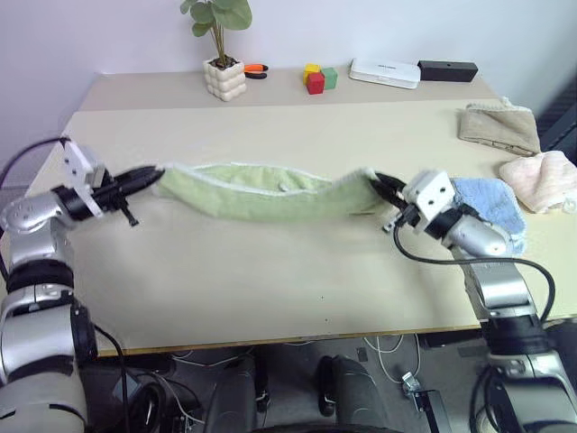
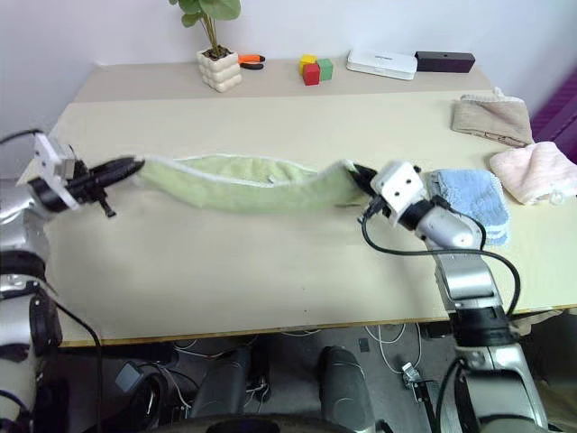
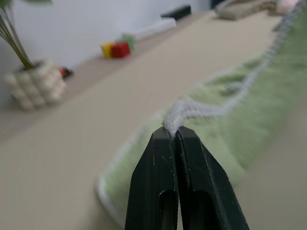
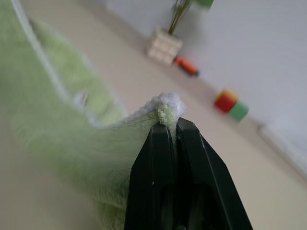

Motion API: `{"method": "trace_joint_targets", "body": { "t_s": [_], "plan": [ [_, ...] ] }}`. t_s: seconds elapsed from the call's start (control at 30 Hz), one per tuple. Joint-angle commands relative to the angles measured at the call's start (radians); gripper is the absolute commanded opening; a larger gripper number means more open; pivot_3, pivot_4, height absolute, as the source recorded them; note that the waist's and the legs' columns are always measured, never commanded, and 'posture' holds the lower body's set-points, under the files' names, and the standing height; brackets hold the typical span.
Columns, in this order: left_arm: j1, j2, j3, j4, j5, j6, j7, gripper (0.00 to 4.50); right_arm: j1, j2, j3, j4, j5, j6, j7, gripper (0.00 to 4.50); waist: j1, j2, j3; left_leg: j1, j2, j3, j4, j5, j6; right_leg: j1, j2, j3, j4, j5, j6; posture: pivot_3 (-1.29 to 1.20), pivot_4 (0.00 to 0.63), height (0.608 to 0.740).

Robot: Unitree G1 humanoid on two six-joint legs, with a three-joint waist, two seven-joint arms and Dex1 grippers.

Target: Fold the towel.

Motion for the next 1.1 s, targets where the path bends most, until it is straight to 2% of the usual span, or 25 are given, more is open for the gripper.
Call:
{"method": "trace_joint_targets", "body": {
  "t_s": [0.03, 0.13, 0.37, 0.53, 0.73, 0.87, 1.1],
  "plan": [
    [0.044, 0.035, 0.036, -0.106, -0.049, 0.048, -0.018, 0.0, 0.03, -0.058, -0.016, -0.036, -0.012, -0.027, 0.054, 0.03, 0.003, 0.0, 0.0, 0.0, 0.0, 0.0, 0.0, 0.0, 0.0, 0.0, 0.0, 0.0, 0.0, 0.0, 0.0, 0.0, 0.15, 0.74],
    [0.065, 0.029, 0.037, -0.149, -0.053, 0.065, 0.001, 0.0, 0.048, -0.082, 0.002, -0.011, -0.007, -0.049, 0.113, 0.98, 0.003, 0.0, 0.0, 0.0, 0.0, 0.0, 0.0, 0.0, 0.0, 0.0, 0.0, 0.0, 0.0, 0.0, 0.0, 0.0, 0.15, 0.74],
    [0.108, 0.019, 0.039, -0.216, -0.062, 0.084, 0.021, 0.0, 0.064, -0.109, 0.008, -0.012, -0.017, -0.03, 0.173, 4.43, 0.003, 0.0, 0.0, 0.0, 0.0, 0.0, 0.0, 0.0, 0.0, 0.0, 0.0, 0.0, 0.0, 0.0, 0.0, 0.0, 0.15, 0.74],
    [0.124, 0.018, 0.035, -0.244, -0.068, 0.092, 0.028, 0.0, 0.008, -0.143, 0.005, 0.006, -0.018, 0.014, 0.202, 4.43, 0.002, 0.0, 0.0, 0.001, 0.0, 0.0, 0.0, 0.0, 0.0, 0.001, 0.0, 0.0, 0.0, 0.0, 0.0, 0.0, 0.15, 0.74],
    [0.136, 0.005, 0.032, -0.285, -0.072, 0.107, 0.041, 0.0, -0.159, -0.136, -0.015, 0.022, 0.154, 0.367, 0.292, 4.43, 0.003, 0.0, 0.0, 0.001, 0.0, 0.0, 0.0, 0.0, 0.0, 0.001, 0.0, 0.0, 0.0, 0.0, 0.0, 0.0, 0.15, 0.74],
    [0.154, 0.001, 0.034, -0.314, -0.074, 0.113, 0.048, 0.0, -0.214, -0.152, -0.017, 0.015, 0.233, 0.556, 0.34, 4.43, 0.004, -0.001, 0.0, 0.001, 0.0, 0.0, 0.0, 0.0, 0.001, 0.001, 0.0, 0.0, 0.001, 0.0, 0.0, 0.0, 0.15, 0.74],
    [0.196, -0.001, 0.041, -0.377, -0.088, 0.131, 0.069, 0.0, -0.332, -0.169, 0.056, 0.158, 0.185, 0.737, 0.357, 4.43, 0.002, -0.001, 0.0, 0.001, 0.001, 0.0, 0.0, -0.001, 0.001, 0.0, -0.001, 0.0, 0.001, 0.0, -0.001, 0.0, 0.15, 0.74]
  ]
}}
